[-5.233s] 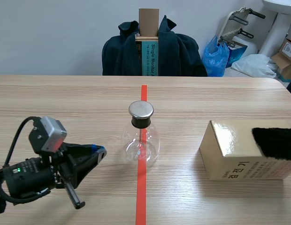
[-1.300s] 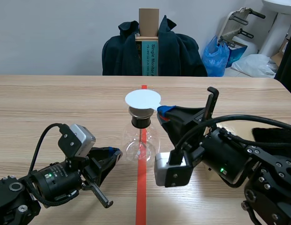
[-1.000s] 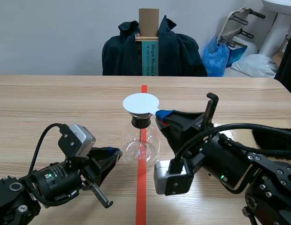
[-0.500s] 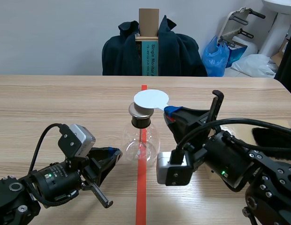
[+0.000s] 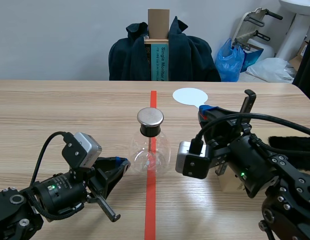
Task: Do the electroscope experiment.
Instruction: 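Move the plate toward and away from the electroscope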
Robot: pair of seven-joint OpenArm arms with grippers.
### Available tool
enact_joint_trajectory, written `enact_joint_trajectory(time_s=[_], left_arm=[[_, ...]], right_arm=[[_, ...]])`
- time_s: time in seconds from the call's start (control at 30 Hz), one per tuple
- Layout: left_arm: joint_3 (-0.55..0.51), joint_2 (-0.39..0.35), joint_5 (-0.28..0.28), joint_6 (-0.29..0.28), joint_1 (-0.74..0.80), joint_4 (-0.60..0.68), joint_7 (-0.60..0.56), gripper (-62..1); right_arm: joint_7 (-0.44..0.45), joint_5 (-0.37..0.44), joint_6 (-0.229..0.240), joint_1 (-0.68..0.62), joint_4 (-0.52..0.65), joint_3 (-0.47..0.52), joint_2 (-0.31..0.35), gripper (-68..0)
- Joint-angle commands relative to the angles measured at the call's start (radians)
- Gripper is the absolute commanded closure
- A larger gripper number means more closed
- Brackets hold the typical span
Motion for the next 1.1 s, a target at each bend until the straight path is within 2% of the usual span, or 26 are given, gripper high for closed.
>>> enact_joint_trajectory(time_s=[0.0,0.3,0.73,0.83,1.07], left_arm=[[-0.003,0.000,-0.006,0.002,-0.006,0.014,-0.014,-3.2],[-0.003,0.000,-0.006,0.002,-0.006,0.014,-0.014,-3.2],[-0.003,0.000,-0.006,0.002,-0.006,0.014,-0.014,-3.2],[-0.003,0.000,-0.006,0.002,-0.006,0.014,-0.014,-3.2],[-0.003,0.000,-0.006,0.002,-0.006,0.014,-0.014,-3.2]], right_arm=[[-0.009,0.007,-0.008,0.010,0.009,0.010,0.016,-0.7],[0.010,0.007,-0.008,0.010,0.009,0.010,0.016,-0.7],[0.246,0.006,-0.009,0.010,0.009,0.010,0.016,-0.7],[0.301,0.006,-0.031,0.010,0.009,0.010,0.016,-0.7],[0.373,-0.006,-0.034,0.010,0.010,0.010,0.016,-0.7]])
